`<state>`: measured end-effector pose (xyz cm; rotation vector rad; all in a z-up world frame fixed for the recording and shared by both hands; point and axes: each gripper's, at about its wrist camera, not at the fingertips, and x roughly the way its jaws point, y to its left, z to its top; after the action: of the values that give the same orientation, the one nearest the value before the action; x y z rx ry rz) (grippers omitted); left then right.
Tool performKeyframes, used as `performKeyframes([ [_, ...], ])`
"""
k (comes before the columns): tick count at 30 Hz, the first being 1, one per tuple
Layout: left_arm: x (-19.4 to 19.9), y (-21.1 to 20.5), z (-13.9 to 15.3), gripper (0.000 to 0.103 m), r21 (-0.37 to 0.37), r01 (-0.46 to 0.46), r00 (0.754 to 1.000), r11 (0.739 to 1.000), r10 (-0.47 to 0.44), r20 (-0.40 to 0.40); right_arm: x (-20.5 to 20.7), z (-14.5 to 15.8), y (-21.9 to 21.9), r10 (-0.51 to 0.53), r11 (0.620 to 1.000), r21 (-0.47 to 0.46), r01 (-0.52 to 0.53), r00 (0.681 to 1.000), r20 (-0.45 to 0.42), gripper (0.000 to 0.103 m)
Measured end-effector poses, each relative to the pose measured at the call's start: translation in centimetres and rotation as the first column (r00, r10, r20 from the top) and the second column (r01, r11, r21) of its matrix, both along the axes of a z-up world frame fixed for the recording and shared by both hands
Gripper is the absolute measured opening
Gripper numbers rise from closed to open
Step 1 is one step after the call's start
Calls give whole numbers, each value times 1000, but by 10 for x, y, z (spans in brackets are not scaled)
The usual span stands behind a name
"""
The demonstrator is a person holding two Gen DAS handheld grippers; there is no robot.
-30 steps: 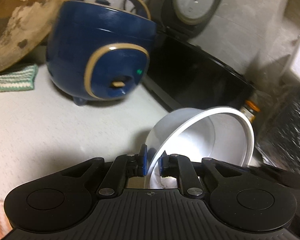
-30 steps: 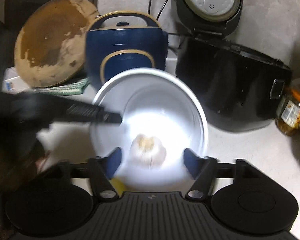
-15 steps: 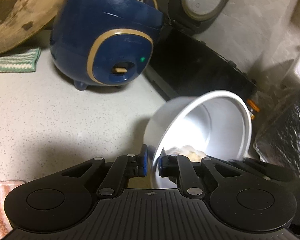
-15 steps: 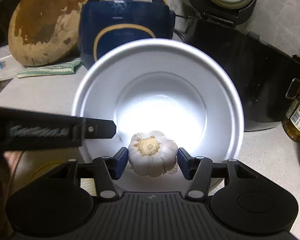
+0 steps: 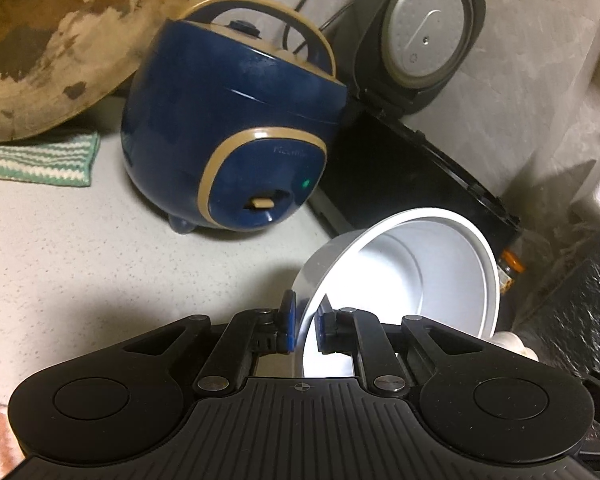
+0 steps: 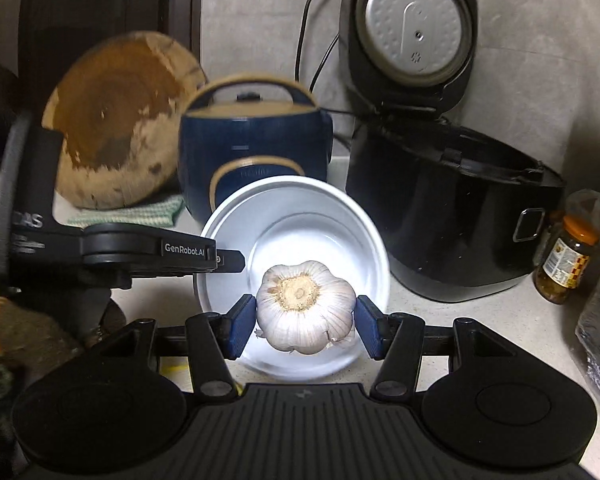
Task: Collect trash
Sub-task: 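Lift the garlic with the right gripper while the left tips the bowl over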
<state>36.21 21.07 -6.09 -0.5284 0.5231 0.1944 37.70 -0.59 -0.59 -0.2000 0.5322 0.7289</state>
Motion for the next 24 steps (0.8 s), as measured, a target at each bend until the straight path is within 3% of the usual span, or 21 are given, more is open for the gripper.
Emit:
performKeyframes([
  [4, -8, -8, -1, 15, 23, 37, 999, 999, -36, -37, -8, -13, -16, -40, 999, -37, 40, 999, -3, 54],
  [13, -12, -23, -17, 14, 59, 57, 994, 997, -51, -101, 9, -75, -33, -168, 978, -143, 151, 979, -113, 54],
  [18, -13, -29, -19, 20, 80, 94, 994, 992, -89, -67, 11, -84, -48, -185, 980, -97, 171, 969, -165, 54],
  [21, -17, -30, -21, 22, 75, 99, 995, 992, -98, -22, 5, -78, -62, -193, 981, -36, 190, 970, -148, 55],
  [24, -14, -33, -23, 23, 85, 107, 994, 991, -103, -45, 0, -75, -74, -193, 981, -6, 194, 973, -128, 62],
])
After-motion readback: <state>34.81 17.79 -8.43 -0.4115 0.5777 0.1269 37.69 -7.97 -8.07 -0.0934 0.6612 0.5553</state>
